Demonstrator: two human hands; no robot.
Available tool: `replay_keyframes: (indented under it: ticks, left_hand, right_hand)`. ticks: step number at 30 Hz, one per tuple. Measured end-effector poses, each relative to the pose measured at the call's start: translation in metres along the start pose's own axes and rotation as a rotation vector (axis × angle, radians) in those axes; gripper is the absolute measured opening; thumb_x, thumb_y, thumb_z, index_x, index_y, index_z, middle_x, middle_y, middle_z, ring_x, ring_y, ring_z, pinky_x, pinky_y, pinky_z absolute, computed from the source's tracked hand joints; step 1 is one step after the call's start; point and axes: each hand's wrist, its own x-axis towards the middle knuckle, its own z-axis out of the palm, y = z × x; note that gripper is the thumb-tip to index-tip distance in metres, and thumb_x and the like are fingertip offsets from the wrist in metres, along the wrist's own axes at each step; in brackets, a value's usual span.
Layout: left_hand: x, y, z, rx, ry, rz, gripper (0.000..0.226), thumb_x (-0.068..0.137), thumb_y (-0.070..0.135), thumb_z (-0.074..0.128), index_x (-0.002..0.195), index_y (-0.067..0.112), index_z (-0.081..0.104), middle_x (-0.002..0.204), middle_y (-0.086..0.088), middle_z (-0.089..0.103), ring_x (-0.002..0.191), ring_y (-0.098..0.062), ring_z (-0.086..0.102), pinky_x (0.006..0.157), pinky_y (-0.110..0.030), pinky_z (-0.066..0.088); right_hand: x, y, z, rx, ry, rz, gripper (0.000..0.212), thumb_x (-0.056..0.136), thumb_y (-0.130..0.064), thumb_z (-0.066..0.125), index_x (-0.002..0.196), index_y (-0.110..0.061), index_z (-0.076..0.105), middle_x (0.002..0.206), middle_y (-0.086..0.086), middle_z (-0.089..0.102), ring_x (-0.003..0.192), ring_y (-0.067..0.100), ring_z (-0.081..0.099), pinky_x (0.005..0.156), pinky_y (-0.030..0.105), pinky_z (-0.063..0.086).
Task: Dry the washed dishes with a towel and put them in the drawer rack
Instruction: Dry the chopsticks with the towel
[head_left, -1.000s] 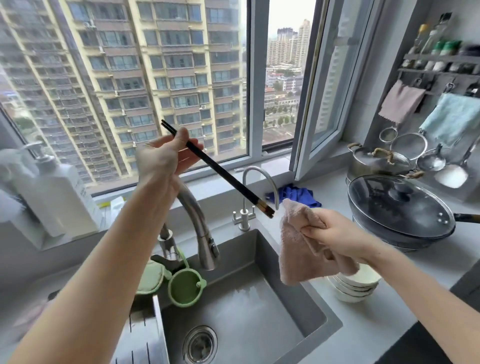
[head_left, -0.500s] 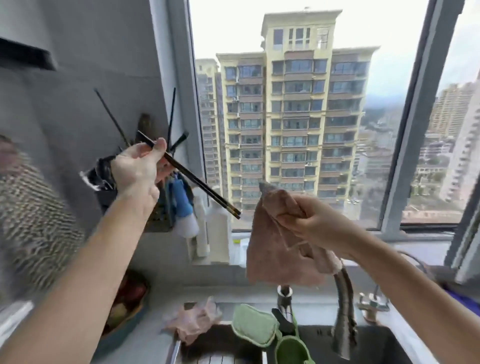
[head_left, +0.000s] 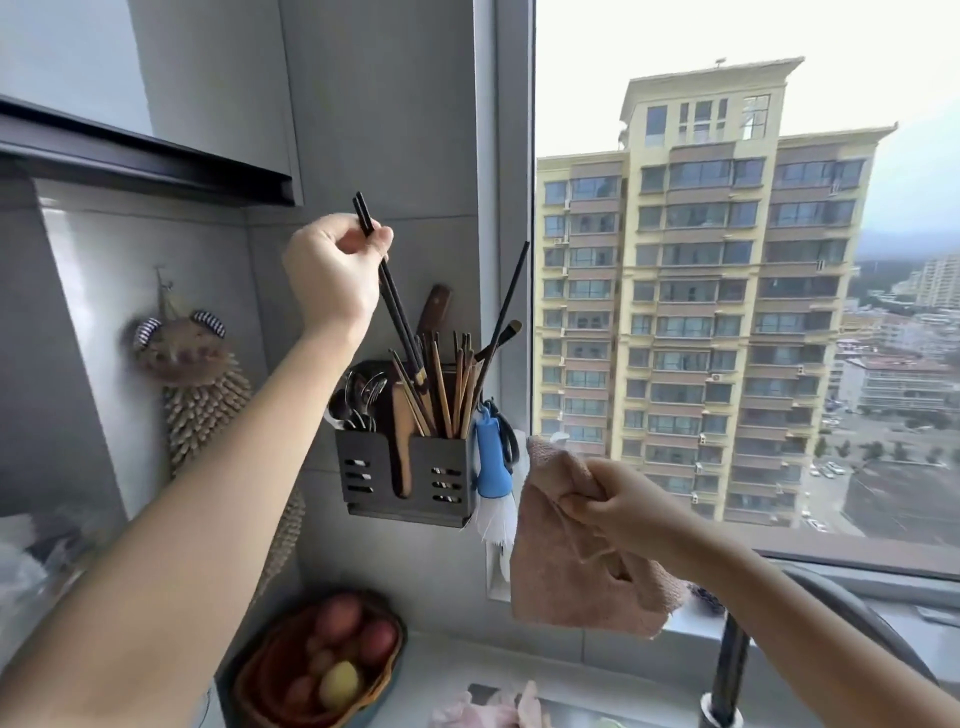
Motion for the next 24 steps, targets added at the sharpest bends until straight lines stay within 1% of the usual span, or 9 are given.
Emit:
replay_keyframes:
  ticks: [4, 8, 11, 15, 17, 18, 20, 22, 24]
  left_hand:
    - [-0.006, -0.034, 0.019, 0.054, -0.01, -0.078, 0.004, 0.079, 0.014, 0.072, 0.077, 0.012, 0.069, 0.058, 0.006, 0.061, 0.062, -0.02, 0.059, 0.071, -0.047, 0.057]
    - [-0.023, -0.061, 0.034, 0.229, -0.075, -0.151, 0.013, 0.08, 0.015, 0.072, 0.081, 0.002, 0.07, 0.069, -0.006, 0.064, 0.065, -0.021, 0.058, 0.072, -0.039, 0.055]
    - [-0.031, -0.065, 0.039, 0.361, -0.144, -0.16, 0.019, 0.08, 0.019, 0.074, 0.074, 0.004, 0.063, 0.071, -0.009, 0.061, 0.065, -0.026, 0.058, 0.066, -0.031, 0.05]
    - [-0.022, -0.072, 0.043, 0.459, -0.249, -0.203, 0.033, 0.077, 0.019, 0.075, 0.063, 0.001, 0.052, 0.061, -0.012, 0.054, 0.069, -0.039, 0.068, 0.065, -0.049, 0.057]
    - [-0.021, -0.064, 0.044, 0.438, -0.295, -0.319, 0.019, 0.083, 0.015, 0.072, 0.078, 0.002, 0.059, 0.071, -0.011, 0.057, 0.075, -0.039, 0.069, 0.066, -0.048, 0.058]
    - [-0.02, -0.061, 0.045, 0.404, -0.313, -0.397, 0.02, 0.085, 0.014, 0.07, 0.096, -0.001, 0.062, 0.083, -0.013, 0.06, 0.081, -0.039, 0.069, 0.068, -0.046, 0.058]
    - [-0.018, -0.056, 0.045, 0.325, -0.38, -0.569, 0.042, 0.088, 0.017, 0.066, 0.122, -0.005, 0.053, 0.099, -0.016, 0.062, 0.093, -0.041, 0.067, 0.073, -0.043, 0.058]
    - [-0.018, -0.054, 0.042, 0.254, -0.469, -0.683, 0.051, 0.091, 0.023, 0.063, 0.128, -0.007, 0.047, 0.107, -0.02, 0.061, 0.095, -0.04, 0.066, 0.08, -0.044, 0.057]
    - [-0.021, -0.052, 0.042, 0.226, -0.442, -0.633, 0.051, 0.094, 0.027, 0.057, 0.133, -0.002, 0.044, 0.114, -0.023, 0.06, 0.086, -0.035, 0.065, 0.077, -0.042, 0.056]
  right_hand:
    - [0.005, 0.01, 0.002, 0.01, 0.012, 0.024, 0.015, 0.094, -0.006, 0.053, 0.084, -0.016, 0.057, 0.083, 0.008, 0.06, 0.073, 0.019, 0.062, 0.061, 0.035, 0.06]
    - [0.004, 0.02, 0.0, 0.058, 0.02, 0.044, 0.017, 0.094, -0.005, 0.052, 0.087, -0.019, 0.059, 0.089, 0.007, 0.061, 0.078, 0.018, 0.062, 0.054, 0.026, 0.056]
    - [0.002, 0.028, 0.0, 0.012, 0.032, 0.068, 0.007, 0.094, -0.009, 0.053, 0.095, -0.01, 0.06, 0.09, 0.012, 0.062, 0.08, 0.024, 0.064, 0.062, 0.035, 0.06]
    - [-0.003, 0.036, 0.003, 0.002, 0.038, 0.088, 0.009, 0.093, -0.01, 0.054, 0.1, -0.008, 0.06, 0.095, 0.015, 0.062, 0.09, 0.032, 0.064, 0.071, 0.047, 0.059]
    - [-0.007, 0.038, 0.004, 0.023, 0.033, 0.086, 0.007, 0.093, -0.01, 0.054, 0.098, -0.01, 0.059, 0.09, 0.011, 0.06, 0.086, 0.029, 0.063, 0.07, 0.047, 0.059]
    - [-0.009, 0.04, 0.005, 0.024, 0.034, 0.081, 0.006, 0.093, -0.011, 0.054, 0.096, -0.011, 0.059, 0.088, 0.009, 0.06, 0.085, 0.028, 0.063, 0.07, 0.046, 0.059]
    - [-0.014, 0.041, 0.006, 0.012, 0.036, 0.076, 0.006, 0.093, -0.011, 0.054, 0.093, -0.014, 0.059, 0.086, 0.007, 0.06, 0.084, 0.025, 0.063, 0.069, 0.045, 0.06]
    - [-0.02, 0.043, 0.006, 0.031, 0.034, 0.083, 0.008, 0.093, -0.009, 0.053, 0.093, -0.016, 0.059, 0.088, 0.007, 0.061, 0.086, 0.026, 0.064, 0.067, 0.041, 0.06]
    - [-0.027, 0.043, 0.006, 0.031, 0.038, 0.081, 0.009, 0.093, -0.009, 0.054, 0.093, -0.016, 0.058, 0.089, 0.006, 0.061, 0.089, 0.026, 0.064, 0.066, 0.036, 0.06]
